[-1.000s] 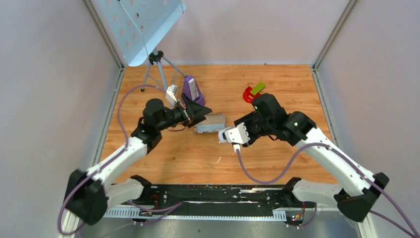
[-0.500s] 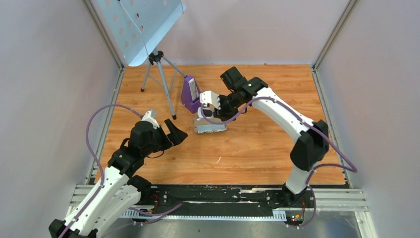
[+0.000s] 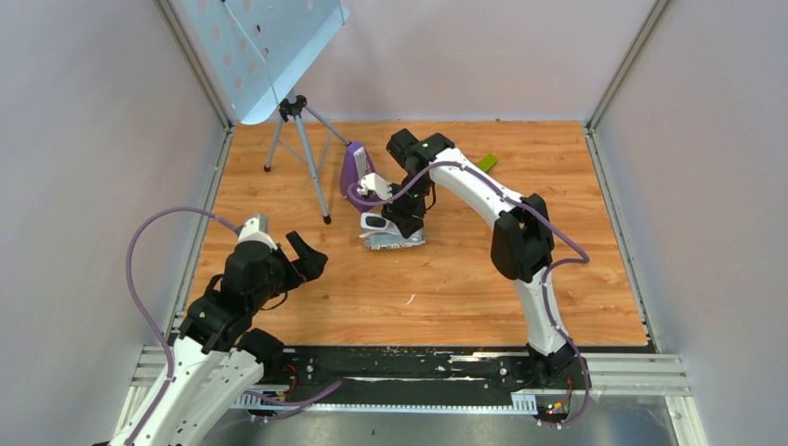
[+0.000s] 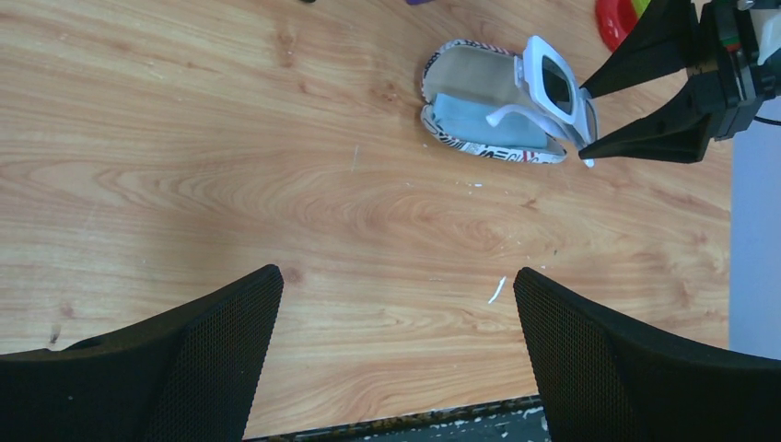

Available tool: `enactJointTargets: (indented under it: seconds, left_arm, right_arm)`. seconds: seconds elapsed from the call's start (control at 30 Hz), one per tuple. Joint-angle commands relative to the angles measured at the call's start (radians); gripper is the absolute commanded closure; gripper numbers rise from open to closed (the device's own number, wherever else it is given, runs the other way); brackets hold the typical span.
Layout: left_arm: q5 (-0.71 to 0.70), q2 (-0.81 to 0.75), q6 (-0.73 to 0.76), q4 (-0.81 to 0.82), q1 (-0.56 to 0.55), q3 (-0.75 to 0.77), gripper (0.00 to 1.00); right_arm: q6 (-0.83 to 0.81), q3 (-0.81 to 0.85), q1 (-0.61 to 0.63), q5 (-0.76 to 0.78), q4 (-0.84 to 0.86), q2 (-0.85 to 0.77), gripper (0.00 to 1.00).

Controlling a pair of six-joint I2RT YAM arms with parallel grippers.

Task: Organize the sunglasses
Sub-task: Place the sunglasses in the sunglasses case.

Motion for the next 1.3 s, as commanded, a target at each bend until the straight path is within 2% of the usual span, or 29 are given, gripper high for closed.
enactJointTargets:
  seconds: [0.0,0.23,0.73,1.27]
  left_arm:
    - [-0.030,-0.009,0.010,-0.039,0.002,-0.002,0.00]
    - [-0.005,-0.006,-0.062,-0.031,0.002,-0.057,0.00]
    - [0.021,-0.015,-0.066,-0.007,0.002,-0.072,0.00]
    - [0.005,-0.030,-0.046,-0.009,0.002,-0.075,0.00]
  right_arm:
    - [0.002,0.090,-0.023,-0.043,-0.151,0.075,0.75]
    - [-0.014,0.137,-0.036,-0.016,-0.174,0.140,0.75]
    - [-0.031,0.240,-0.050,-0.004,-0.195,0.242,0.77]
    - [-0.035,0.174,-0.047,0.007,-0.203,0.244,0.78]
